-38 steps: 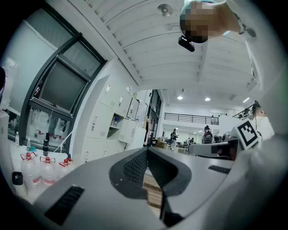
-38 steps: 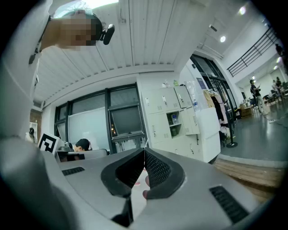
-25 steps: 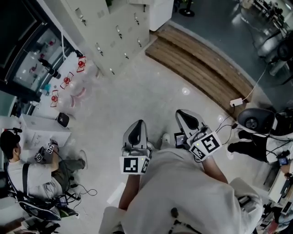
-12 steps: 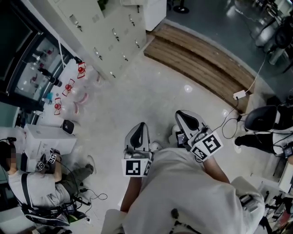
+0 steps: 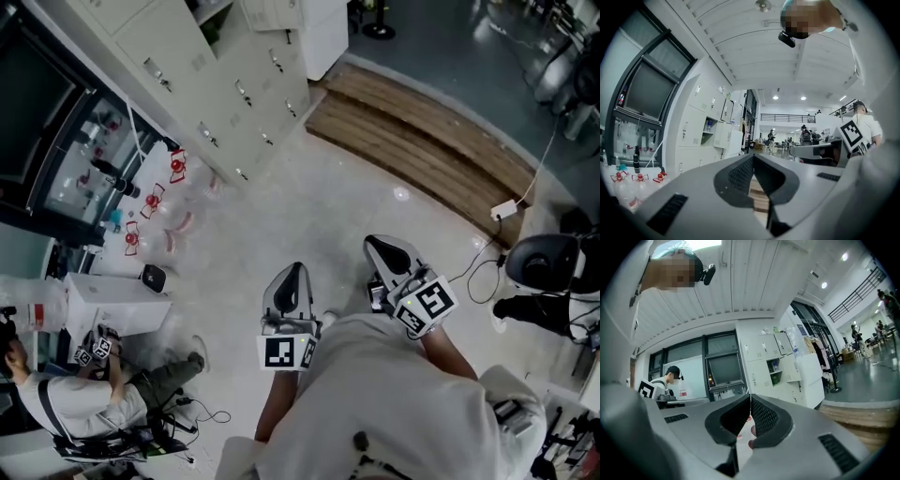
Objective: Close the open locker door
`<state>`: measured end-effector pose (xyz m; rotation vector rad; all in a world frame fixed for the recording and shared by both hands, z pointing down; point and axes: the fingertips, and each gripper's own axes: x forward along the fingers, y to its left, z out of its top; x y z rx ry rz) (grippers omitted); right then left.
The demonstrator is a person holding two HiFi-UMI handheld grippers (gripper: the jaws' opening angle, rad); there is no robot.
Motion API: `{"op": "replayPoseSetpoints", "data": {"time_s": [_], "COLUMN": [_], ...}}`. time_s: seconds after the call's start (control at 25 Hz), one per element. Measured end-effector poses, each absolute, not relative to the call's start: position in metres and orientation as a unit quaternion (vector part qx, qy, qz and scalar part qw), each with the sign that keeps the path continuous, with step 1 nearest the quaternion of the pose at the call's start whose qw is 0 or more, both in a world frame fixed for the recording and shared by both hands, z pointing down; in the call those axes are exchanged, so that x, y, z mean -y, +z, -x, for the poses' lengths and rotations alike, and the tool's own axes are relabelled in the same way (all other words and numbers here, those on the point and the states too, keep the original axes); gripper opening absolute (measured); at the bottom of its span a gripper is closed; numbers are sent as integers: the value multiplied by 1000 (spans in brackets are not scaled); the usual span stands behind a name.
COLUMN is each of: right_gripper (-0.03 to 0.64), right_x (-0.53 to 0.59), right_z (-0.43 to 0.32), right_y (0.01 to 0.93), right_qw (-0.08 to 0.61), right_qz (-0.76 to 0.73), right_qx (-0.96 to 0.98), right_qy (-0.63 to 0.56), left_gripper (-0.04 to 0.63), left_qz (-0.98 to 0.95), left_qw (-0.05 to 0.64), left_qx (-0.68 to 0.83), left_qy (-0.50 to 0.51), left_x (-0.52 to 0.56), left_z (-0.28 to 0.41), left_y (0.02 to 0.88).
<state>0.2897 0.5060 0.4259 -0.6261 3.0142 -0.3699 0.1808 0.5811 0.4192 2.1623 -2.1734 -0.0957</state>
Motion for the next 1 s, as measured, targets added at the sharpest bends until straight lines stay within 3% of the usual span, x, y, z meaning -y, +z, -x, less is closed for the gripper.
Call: {"op": "replayPoseSetpoints", "data": {"time_s": [1.0], "right_gripper": [29], "right_x": [-256], "right_z": [-360], "right_y": [442], "right_qw": [-3], "right_qz": [153], "right_qx": [-980], "right_qy": [-127], "left_gripper": [8], "left_qz": [-649], "left_qw": [57], "left_qx": [759], "left_qy": [-23], "left_x": [-358], "left_z": [-257], "left_y": [431]}}
